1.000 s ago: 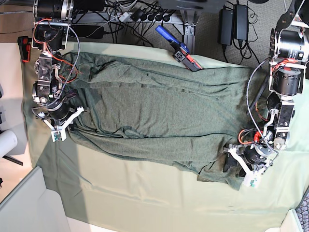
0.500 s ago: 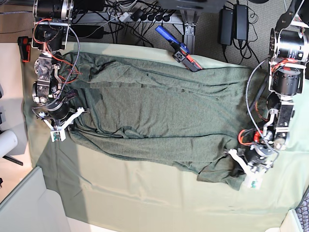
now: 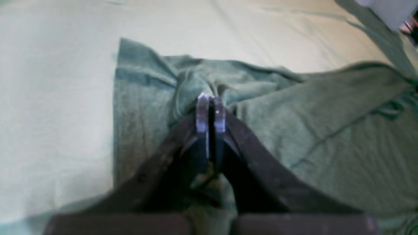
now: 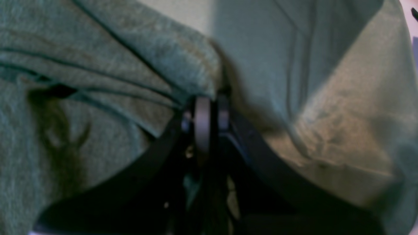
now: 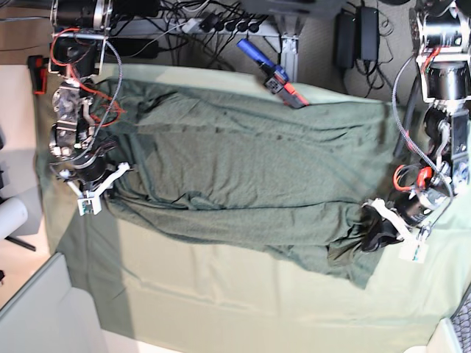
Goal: Fold the T-shirt properly
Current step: 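Hold both shirt ends and pull the grippers apart to straighten it, then stretch the folded shirt lengthwise with both grippers, lowering it onto the cloth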
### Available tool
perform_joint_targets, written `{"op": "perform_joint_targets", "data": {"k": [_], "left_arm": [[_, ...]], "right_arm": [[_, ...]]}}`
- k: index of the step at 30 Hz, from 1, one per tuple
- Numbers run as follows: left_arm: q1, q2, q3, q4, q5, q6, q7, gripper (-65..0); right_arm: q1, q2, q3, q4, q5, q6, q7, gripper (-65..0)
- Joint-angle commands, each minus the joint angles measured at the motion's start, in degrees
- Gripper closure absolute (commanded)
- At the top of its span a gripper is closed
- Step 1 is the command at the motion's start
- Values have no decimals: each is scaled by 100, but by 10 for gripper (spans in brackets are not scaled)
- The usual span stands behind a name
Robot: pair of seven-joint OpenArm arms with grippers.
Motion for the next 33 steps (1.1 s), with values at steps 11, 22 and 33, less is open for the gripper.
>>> {"op": "perform_joint_targets", "data": {"k": [11, 22, 33], "left_arm": [[90, -85, 0, 319, -293, -105, -125, -260], [-81, -658, 0, 317, -459, -96, -13, -392], [-820, -907, 151, -990, -389, 199, -24, -411]], "right_arm": [[129, 111, 52, 74, 31, 11, 142, -14], [208, 107, 625, 188, 874, 22, 142, -382], [317, 39, 669, -42, 883, 39, 74, -382]]}}
